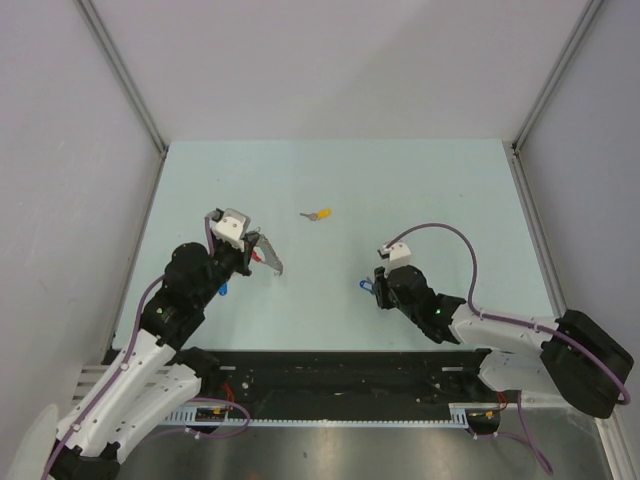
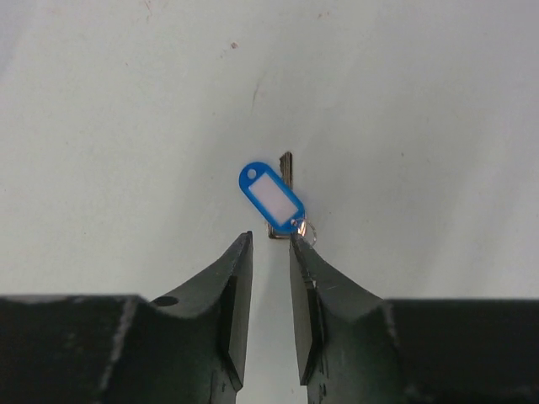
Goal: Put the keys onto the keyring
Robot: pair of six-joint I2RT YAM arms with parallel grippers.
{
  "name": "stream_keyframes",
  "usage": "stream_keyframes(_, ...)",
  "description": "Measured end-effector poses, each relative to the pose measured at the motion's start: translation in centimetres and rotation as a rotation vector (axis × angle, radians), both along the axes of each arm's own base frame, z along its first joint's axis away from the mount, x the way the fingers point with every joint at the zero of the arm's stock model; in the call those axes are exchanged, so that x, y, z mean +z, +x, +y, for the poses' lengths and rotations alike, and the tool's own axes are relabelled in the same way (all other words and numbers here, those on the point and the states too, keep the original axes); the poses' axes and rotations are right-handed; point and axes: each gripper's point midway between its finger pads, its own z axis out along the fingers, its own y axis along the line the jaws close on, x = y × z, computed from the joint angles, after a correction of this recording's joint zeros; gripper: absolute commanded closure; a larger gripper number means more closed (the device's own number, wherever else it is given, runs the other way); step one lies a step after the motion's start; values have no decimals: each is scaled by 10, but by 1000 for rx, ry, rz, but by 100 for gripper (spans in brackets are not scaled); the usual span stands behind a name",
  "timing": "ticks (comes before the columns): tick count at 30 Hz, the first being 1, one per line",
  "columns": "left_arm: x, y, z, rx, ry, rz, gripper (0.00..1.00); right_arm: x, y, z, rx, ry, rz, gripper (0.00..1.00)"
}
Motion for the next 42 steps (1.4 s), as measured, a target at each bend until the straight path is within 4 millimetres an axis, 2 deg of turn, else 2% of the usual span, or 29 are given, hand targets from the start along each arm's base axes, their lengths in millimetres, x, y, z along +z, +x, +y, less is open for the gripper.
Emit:
stream_keyframes(6,0,-1,-1,-4,-6,2,100,0,-10,-13,-13,-38,110,57)
stream_keyframes(14,0,-2,-3,-18,-8,3,100,35,18,-19,21,-95,232,57)
stream_keyframes(16,0,-2,-4,-21,-9,4,100,35,24,-19,47,-110,270,58)
stream_keyframes(19,0,-2,-4,-22,-9,3,100,19,29,-26,79,-134,368,59)
stream_keyframes(23,2,-3,-3,-22,-12,-1,100,-9,20,-38,129,-151,530,60)
stream_keyframes(25,2,-3,-4,-24,-12,-1,100,-16,16,-39,158,-148,592,61)
stream_keyframes(28,2,-4,-5,-34,-14,0,100,-17,17,-34,205,-121,636,62)
stream_keyframes(33,2,-5,-7,-48,-16,1,100,-16,30,-24,278,-93,653,67)
stream_keyframes(36,2,-5,-8,-49,-16,1,100,-23,34,-19,308,-94,669,68)
stream_keyframes(42,2,-5,-8,-51,-17,1,100,-38,29,-17,354,-99,723,72)
